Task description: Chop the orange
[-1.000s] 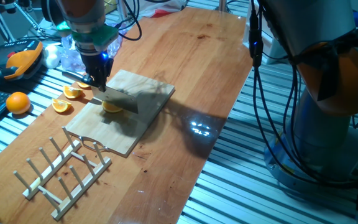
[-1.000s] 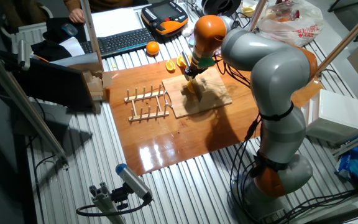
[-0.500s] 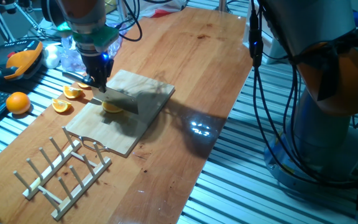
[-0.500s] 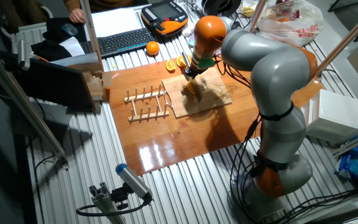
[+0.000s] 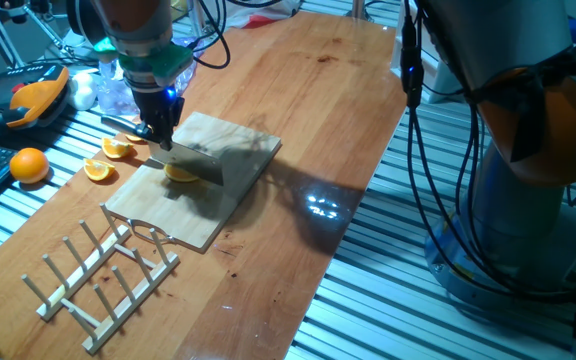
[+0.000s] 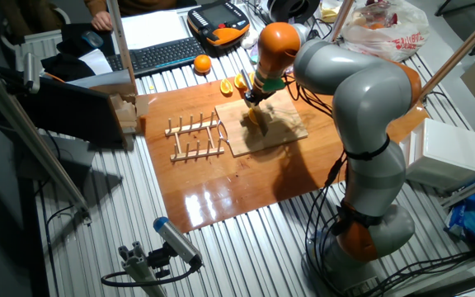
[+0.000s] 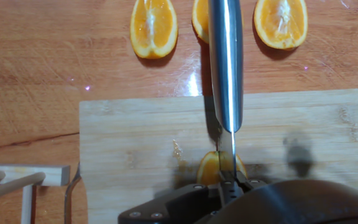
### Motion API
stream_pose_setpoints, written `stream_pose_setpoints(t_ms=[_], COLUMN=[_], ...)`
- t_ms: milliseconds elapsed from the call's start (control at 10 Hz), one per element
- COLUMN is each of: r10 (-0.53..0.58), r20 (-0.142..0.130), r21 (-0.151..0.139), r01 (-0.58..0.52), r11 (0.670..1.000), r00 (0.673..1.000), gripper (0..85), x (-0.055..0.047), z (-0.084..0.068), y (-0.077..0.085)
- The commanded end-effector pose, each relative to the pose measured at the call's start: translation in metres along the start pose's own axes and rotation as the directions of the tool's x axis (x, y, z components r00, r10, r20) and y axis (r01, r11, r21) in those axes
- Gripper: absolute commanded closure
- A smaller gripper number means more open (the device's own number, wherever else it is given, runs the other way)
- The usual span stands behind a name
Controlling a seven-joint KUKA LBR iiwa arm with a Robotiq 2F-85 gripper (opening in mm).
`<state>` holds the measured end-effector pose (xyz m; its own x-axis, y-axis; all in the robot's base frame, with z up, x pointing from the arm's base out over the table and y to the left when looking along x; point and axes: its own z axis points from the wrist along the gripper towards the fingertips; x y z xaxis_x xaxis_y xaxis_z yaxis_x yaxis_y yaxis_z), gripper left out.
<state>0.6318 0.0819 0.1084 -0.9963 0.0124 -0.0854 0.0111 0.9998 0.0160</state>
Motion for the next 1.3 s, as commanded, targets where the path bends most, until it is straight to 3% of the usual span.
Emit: stream_pose_setpoints(t_ms=[0,1200], r10=[-0.003,-0.006], r20=[-0.002,0.013], r21=[0.001,-0.011], r01=[0.003,0.006], r11=[1.000,1.000], r00=[1.000,1.000], gripper=[85.0,85.0], x=[0.000,0.001], z=[0.001,0.015], y=[0.000,0.001])
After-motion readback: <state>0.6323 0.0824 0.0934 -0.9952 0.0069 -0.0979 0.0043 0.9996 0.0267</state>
